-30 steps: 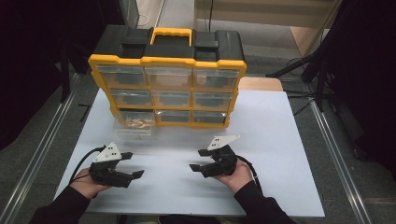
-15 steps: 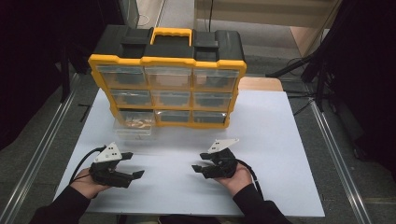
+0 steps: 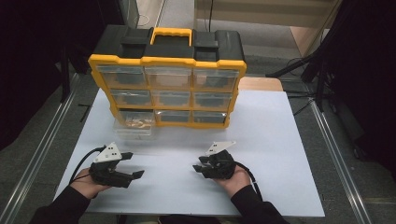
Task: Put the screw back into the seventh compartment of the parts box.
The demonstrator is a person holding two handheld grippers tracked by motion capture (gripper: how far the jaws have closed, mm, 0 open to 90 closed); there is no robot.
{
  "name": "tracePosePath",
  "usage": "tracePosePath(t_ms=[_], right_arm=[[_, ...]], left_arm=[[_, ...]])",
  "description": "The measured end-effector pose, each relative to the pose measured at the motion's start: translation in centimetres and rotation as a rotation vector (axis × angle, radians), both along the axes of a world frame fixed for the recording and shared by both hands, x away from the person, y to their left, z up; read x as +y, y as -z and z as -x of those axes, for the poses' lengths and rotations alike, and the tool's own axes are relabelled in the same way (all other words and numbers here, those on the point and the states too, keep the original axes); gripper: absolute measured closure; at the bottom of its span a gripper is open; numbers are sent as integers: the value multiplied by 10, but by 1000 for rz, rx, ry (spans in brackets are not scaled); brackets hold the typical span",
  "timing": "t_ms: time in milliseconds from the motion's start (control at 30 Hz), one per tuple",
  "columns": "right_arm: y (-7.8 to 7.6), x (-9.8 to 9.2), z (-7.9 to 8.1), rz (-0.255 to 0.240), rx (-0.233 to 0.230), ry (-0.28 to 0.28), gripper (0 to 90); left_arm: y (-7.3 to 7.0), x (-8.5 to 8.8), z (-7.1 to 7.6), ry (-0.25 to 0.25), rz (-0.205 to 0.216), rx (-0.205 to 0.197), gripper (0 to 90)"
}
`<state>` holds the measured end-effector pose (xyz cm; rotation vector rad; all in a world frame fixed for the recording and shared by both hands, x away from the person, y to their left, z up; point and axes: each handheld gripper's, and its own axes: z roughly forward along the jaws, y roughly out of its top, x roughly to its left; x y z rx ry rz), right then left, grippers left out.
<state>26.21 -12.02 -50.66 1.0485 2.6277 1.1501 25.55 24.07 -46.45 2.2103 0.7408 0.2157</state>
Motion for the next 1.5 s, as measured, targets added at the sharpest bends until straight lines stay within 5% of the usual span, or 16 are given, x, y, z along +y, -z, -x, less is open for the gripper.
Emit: tracePosePath(t_ms=[400, 633, 767, 1500], right_arm=[[3, 6, 4, 57, -31, 7, 690], [2, 11, 6, 94, -45, 31, 819], [2, 12, 7, 87, -24, 35, 878], [-4, 6, -8, 17, 104, 56, 887]], left_arm=[[0, 0, 0, 1, 1, -1, 207], [0, 0, 0, 1, 1, 0, 207], [0, 0, 0, 2, -4, 1, 207], [0, 0, 0, 5, -5, 1, 207]])
